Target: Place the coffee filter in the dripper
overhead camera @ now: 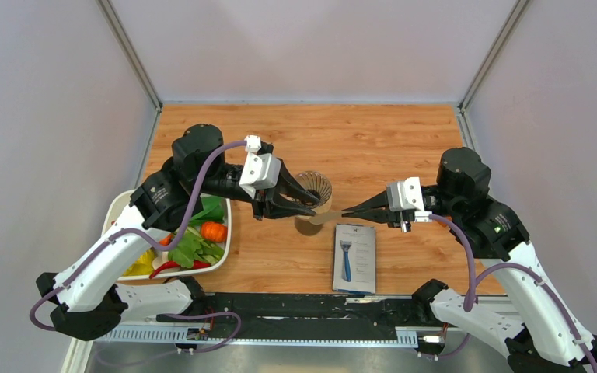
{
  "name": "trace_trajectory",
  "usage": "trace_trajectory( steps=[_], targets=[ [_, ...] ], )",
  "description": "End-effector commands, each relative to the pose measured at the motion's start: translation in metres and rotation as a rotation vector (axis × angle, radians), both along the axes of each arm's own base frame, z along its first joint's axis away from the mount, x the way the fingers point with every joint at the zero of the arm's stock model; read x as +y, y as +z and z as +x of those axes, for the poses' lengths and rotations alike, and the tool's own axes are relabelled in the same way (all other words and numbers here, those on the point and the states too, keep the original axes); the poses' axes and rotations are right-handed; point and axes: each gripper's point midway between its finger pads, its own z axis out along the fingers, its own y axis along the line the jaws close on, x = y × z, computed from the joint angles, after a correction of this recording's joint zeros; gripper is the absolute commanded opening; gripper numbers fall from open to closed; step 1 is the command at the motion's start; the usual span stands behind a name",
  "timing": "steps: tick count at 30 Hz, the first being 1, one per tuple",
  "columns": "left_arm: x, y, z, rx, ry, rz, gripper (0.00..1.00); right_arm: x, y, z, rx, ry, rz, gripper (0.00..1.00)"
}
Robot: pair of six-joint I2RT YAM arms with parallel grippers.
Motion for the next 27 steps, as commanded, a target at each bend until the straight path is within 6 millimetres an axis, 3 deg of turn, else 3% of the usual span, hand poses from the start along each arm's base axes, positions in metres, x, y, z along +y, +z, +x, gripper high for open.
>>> trace_trajectory(
  steps=[1,6,12,18,27],
  targets=[
    [0.004,0.003,-0.005,-0.04,-0.012,-0.009,0.35,0.0,0.012,-0.004,-0.041,0.022,0.025,0.0],
    [0.003,0.0,-0.002,-0.039,-0.003,0.0,0.3,0.0,0.013,-0.007,-0.042,0.036,0.029,0.0],
    [0.003,0.0,-0.002,-0.042,-0.003,0.001,0.1,0.0,0.014,-0.008,-0.039,0.041,0.031,0.0],
    [0.001,0.003,0.004,-0.042,0.027,-0.015,0.01,0.002,0.007,-0.008,-0.001,0.045,0.023,0.0],
    [-0.003,-0.003,0.007,-0.014,0.026,0.004,0.0,0.005,0.012,-0.005,0.01,0.046,0.037,0.0]
  ],
)
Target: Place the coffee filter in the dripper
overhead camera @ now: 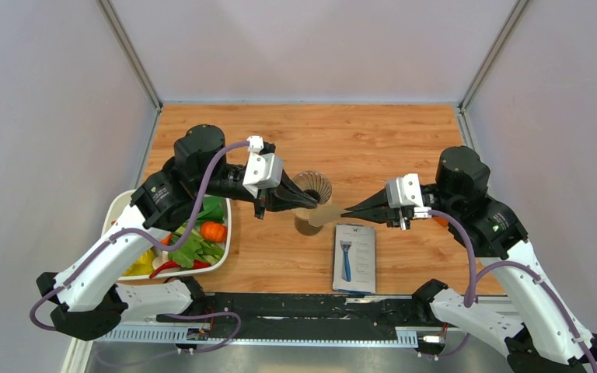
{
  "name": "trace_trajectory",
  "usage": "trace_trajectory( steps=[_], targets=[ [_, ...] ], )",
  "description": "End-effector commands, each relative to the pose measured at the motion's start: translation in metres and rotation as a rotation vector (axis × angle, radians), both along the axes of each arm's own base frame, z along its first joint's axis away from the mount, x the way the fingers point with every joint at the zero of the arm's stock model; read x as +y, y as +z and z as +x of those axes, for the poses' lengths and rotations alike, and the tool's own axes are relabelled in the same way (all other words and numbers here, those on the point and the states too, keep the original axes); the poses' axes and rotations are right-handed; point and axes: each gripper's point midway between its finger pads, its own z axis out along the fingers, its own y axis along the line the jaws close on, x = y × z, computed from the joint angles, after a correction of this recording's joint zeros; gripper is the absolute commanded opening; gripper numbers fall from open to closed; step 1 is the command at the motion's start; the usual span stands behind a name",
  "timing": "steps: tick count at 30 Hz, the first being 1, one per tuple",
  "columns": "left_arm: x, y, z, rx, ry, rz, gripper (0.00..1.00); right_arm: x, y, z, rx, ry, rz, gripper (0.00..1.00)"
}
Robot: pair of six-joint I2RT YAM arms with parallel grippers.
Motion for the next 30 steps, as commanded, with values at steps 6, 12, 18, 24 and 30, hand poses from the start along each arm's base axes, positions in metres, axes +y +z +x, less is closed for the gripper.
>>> trace_trajectory(
  steps=[6,12,18,24,30],
  targets=[
    [-0.008,-0.003,0.003,0.013,-0.007,-0.002,0.0,0.008,0.009,-0.002,-0.014,0.051,0.032,0.0],
    [-0.011,-0.007,0.013,0.016,0.039,0.005,0.0,0.01,0.008,-0.002,-0.009,0.052,0.029,0.0],
    [-0.007,-0.007,0.02,-0.002,0.093,0.009,0.0,0.009,0.006,0.004,-0.005,0.016,0.023,0.0],
    [0.001,-0.006,0.007,0.01,0.066,0.006,0.01,0.007,0.002,0.011,-0.008,-0.035,0.015,0.0],
    [0.003,-0.008,0.004,0.018,0.055,0.013,0.11,0.01,0.003,0.016,0.002,-0.049,0.011,0.0]
  ],
)
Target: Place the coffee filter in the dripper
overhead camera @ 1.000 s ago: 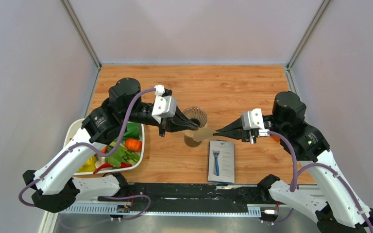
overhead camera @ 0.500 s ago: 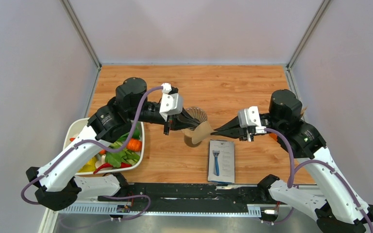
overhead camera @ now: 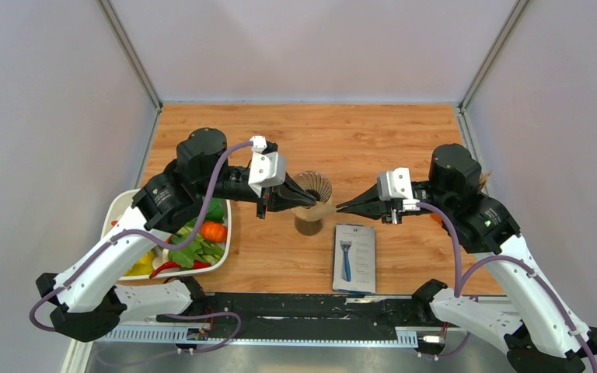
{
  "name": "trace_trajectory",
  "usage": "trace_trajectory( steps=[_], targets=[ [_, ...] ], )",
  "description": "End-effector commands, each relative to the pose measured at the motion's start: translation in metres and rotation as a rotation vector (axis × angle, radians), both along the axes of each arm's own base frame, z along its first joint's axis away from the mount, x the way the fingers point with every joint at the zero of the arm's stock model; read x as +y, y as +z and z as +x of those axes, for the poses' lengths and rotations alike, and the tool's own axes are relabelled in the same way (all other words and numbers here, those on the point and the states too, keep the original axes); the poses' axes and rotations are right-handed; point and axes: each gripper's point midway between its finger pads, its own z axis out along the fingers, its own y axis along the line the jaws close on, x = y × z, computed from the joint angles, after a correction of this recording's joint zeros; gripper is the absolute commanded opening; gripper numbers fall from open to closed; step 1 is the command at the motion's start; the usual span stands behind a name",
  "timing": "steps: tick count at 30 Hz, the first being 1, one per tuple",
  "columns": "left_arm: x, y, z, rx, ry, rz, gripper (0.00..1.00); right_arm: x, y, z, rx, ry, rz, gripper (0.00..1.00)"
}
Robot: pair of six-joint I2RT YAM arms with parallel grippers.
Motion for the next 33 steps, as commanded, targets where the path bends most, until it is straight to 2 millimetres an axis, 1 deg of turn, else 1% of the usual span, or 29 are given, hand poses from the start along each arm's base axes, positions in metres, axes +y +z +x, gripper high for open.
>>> trace_trajectory(
  steps=[1,6,11,12,15,18,23,32,33],
  targets=[
    [0.004,0.004,-0.009,-0.004,-0.026,-0.016,0.13,0.003,0.011,0.003,-0.027,-0.007,0.026,0.0],
    [0.003,0.003,-0.007,0.006,-0.009,-0.014,0.15,0.004,0.013,0.004,-0.021,-0.011,0.03,0.0],
    [0.004,0.001,-0.007,0.004,-0.006,-0.012,0.23,0.004,0.014,0.005,-0.007,-0.018,0.033,0.0],
    [0.004,0.001,-0.006,0.004,-0.005,-0.011,0.27,0.004,0.015,0.005,-0.009,-0.019,0.037,0.0],
    [0.004,-0.001,-0.005,0.003,0.001,-0.008,0.34,0.003,0.019,0.003,-0.018,-0.015,0.046,0.0],
    [0.002,-0.003,-0.003,0.008,0.006,-0.006,0.44,0.003,0.023,-0.001,-0.018,0.001,0.057,0.0],
    [0.0,-0.007,0.001,0.027,0.026,-0.009,0.46,0.003,0.03,-0.011,-0.01,0.044,0.076,0.0],
    [-0.003,-0.015,0.003,0.07,0.049,-0.031,0.45,0.002,0.04,-0.019,-0.001,0.073,0.108,0.0],
    [-0.004,-0.012,0.003,0.085,0.049,-0.047,0.44,0.002,0.042,-0.019,0.003,0.073,0.114,0.0]
  ],
)
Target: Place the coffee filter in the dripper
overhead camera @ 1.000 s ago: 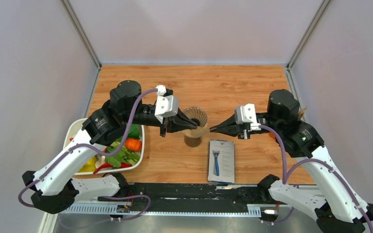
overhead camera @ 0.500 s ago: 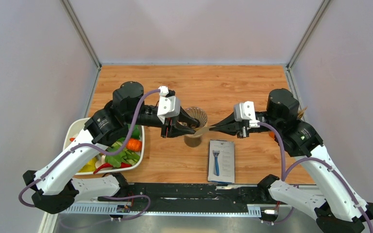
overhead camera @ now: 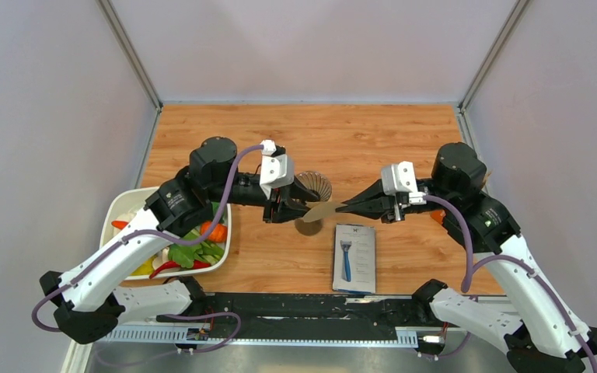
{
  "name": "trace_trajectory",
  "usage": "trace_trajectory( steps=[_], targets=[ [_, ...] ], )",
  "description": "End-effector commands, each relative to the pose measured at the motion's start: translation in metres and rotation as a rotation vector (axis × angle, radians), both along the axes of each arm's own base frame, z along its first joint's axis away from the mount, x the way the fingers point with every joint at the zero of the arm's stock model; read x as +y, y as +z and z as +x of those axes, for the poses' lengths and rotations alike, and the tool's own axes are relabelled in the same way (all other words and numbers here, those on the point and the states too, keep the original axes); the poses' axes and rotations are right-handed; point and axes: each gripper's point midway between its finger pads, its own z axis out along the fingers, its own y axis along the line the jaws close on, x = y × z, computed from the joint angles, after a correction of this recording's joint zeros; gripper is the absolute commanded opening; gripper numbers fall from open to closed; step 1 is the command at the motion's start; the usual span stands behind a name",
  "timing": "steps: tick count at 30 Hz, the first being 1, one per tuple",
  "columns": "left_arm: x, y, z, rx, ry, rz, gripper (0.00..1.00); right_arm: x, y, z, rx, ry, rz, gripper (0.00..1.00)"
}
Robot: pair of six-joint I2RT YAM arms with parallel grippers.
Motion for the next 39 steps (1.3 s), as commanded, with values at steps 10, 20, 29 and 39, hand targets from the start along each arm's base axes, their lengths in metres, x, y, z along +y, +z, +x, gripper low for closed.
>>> trace_trajectory(
  steps=[10,20,29,39],
  targets=[
    [-0.001,0.013,-0.016,0.169,-0.028,-0.183,0.41,-0.001,0.042,-0.014,-0.028,0.028,0.137,0.0],
    [0.006,0.026,-0.013,0.102,-0.033,-0.205,0.07,-0.003,0.03,-0.015,0.022,0.009,0.132,0.0],
    [0.017,-0.004,-0.012,-0.025,-0.049,-0.019,0.0,-0.011,0.028,0.001,-0.01,-0.118,0.067,0.48],
    [0.02,-0.023,0.018,-0.239,-0.039,0.217,0.0,-0.009,0.009,0.017,0.009,-0.124,-0.1,0.43]
  ],
)
